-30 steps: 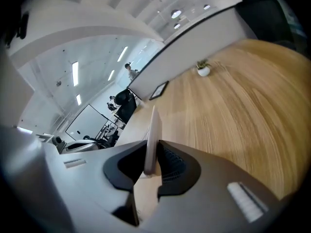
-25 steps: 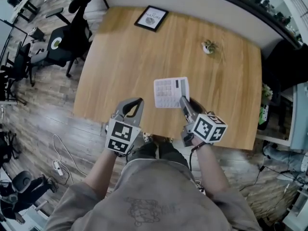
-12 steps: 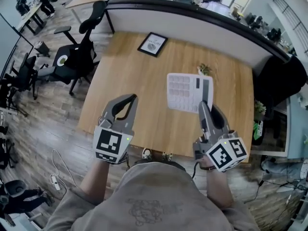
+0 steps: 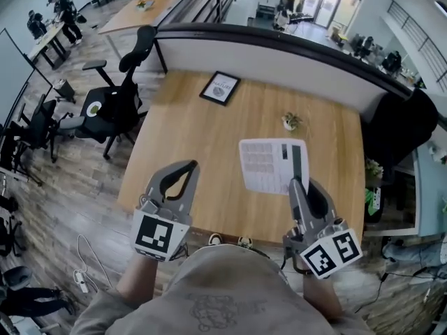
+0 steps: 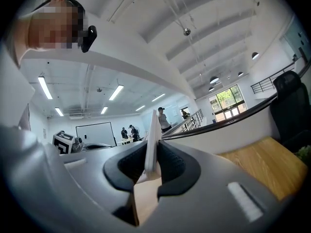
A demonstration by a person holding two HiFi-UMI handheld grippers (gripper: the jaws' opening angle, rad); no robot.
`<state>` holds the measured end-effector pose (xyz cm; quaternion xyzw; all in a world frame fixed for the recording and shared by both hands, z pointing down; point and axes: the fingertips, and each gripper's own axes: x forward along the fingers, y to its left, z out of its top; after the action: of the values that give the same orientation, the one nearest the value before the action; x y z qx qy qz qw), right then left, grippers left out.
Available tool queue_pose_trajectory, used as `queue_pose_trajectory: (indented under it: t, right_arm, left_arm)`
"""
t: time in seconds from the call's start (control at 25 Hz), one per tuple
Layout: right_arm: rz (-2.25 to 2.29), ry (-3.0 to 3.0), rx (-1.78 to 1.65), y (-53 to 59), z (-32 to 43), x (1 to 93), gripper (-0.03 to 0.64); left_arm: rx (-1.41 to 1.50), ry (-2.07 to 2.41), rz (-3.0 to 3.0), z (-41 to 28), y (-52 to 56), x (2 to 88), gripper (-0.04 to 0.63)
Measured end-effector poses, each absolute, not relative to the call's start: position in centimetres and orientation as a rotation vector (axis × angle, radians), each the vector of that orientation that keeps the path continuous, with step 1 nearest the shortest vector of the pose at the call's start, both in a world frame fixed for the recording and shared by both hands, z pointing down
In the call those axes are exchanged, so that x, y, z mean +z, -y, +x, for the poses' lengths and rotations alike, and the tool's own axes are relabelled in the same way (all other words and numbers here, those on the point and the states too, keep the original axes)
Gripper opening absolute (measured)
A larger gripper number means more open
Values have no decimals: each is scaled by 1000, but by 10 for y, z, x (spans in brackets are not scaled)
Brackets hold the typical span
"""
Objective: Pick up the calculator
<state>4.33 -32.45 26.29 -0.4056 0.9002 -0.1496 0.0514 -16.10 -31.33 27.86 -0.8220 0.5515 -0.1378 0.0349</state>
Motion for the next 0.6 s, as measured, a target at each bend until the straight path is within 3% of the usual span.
queue_pose_trajectory:
  t: [0.6]
  right_arm:
    - [-1200,-2782,-498,324,37,272,66]
  left_arm:
    - [-445,-1666,-2510,-156,311,278,2]
